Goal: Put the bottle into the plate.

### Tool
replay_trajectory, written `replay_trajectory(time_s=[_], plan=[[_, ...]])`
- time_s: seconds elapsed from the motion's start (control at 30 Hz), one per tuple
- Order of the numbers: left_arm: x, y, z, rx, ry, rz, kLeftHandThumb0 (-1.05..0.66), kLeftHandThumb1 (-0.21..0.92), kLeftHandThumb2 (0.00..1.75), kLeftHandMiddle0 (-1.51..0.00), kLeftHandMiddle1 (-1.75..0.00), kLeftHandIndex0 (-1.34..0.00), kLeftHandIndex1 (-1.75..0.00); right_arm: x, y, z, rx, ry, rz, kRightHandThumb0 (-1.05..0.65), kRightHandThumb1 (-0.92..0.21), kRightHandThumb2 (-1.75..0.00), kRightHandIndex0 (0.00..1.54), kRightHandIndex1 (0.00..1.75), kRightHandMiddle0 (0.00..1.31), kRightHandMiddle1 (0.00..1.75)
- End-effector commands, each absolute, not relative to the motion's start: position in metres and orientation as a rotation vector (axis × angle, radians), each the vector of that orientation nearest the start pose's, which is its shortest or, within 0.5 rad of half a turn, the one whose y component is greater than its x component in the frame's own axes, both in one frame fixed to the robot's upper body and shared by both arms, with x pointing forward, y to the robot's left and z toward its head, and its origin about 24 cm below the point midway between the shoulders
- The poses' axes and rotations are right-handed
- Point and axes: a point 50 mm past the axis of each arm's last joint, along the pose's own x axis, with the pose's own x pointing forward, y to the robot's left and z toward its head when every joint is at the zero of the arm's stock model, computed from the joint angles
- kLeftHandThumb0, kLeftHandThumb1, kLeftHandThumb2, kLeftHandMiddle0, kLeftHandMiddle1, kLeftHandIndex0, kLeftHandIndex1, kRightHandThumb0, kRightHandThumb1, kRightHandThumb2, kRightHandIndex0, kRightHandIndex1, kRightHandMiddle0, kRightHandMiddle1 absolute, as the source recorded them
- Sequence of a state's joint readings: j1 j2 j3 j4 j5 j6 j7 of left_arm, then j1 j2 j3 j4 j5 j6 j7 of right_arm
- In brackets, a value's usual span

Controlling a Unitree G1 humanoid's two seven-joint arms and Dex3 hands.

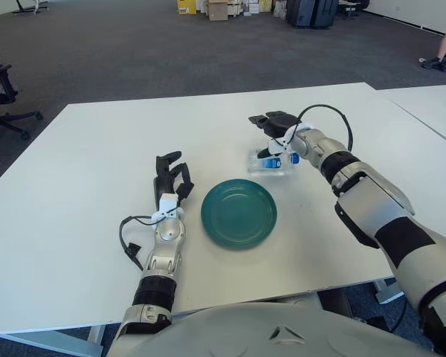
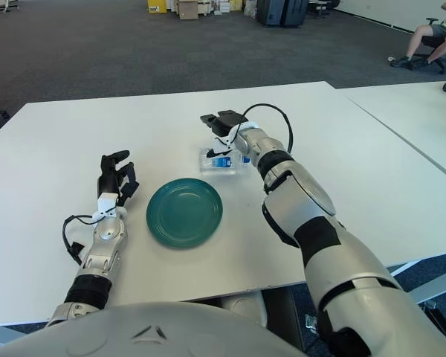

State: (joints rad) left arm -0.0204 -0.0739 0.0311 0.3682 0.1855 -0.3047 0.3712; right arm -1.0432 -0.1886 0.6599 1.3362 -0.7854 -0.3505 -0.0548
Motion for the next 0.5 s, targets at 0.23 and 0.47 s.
replay_trajectory(time_s=[0.23, 0.47], plan=[[0.243, 0.152, -0.008, 0.109, 0.017, 0.33, -0.61, 0.92, 0.75, -0.47, -0.59, -0.23, -1.11, 0.392, -0.101, 0.078, -1.525, -0.044, 0.607, -1.05, -0.92, -0.36, 0.03, 0.0, 0.0, 0.0], [0.242, 0.153, -0.008, 0.107, 0.021, 0.33, -0.6, 0.92, 0.76, -0.47, -0.59, -0.23, -1.11, 0.389, -0.102, 0.068, -1.531, 0.003, 0.617, -1.05, -0.92, -0.31, 0.02, 0.0, 0.0, 0.0]])
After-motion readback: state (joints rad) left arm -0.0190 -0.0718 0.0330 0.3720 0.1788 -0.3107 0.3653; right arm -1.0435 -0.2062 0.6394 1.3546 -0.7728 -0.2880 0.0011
